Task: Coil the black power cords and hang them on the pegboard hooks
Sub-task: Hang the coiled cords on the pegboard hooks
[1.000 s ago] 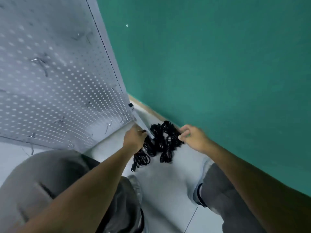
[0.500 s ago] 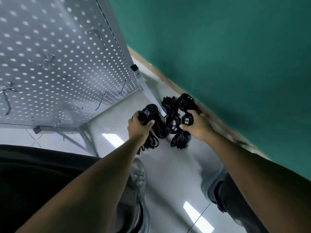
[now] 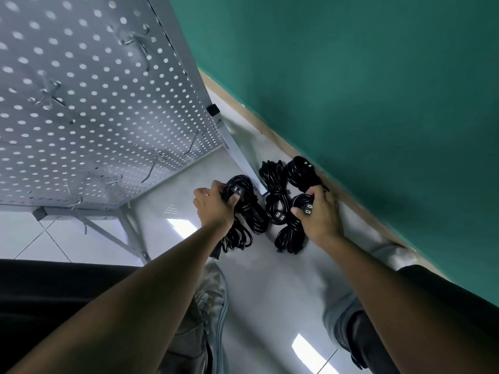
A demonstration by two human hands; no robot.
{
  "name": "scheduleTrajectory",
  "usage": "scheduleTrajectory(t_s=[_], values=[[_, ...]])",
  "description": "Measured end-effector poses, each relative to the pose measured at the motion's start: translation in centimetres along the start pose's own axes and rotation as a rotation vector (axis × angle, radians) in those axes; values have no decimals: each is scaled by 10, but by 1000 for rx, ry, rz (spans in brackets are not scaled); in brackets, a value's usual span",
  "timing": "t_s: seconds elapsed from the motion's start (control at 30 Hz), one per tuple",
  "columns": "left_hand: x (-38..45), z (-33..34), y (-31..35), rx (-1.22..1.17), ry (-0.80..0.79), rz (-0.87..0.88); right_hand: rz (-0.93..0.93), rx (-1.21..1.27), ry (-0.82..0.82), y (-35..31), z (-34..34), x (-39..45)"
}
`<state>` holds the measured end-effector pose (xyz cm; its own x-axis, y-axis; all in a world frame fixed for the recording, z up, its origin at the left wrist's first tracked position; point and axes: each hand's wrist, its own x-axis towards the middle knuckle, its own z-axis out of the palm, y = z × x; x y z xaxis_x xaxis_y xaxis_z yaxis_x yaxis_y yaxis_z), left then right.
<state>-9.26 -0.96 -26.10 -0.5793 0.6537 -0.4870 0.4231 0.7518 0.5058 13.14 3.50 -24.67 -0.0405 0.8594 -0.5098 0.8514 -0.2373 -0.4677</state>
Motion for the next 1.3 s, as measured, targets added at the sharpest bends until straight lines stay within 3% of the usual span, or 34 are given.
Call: scheduleTrajectory(t_s=[0.2,0.3,0.37,0.57,0.7,0.9,1.1,1.3], values=[[-34,-1,7,-131,-75,158,-80,134,89,1,-7,-16],[-51,-16,14,-145,-102,166,16,276,113,-9,-21,-19],[-63,-27,20,-140,-96,171,46,328,78,-18,-29,-18],[-86,-56,36,-220,-44,67,131,163,-52,-20,-31,-37],[-87,-53,32,-243,-46,48,235,229,-134,-17,-18,-45],[-78,-46,19,-326,-127,-54,331,284,84,-19,8,-34],[-75,-39,13,-330,-144,-107,474,336,91,-26,22,-16],[-77,-44,20,-367,-127,-76,300,306,134,-16,27,-22]])
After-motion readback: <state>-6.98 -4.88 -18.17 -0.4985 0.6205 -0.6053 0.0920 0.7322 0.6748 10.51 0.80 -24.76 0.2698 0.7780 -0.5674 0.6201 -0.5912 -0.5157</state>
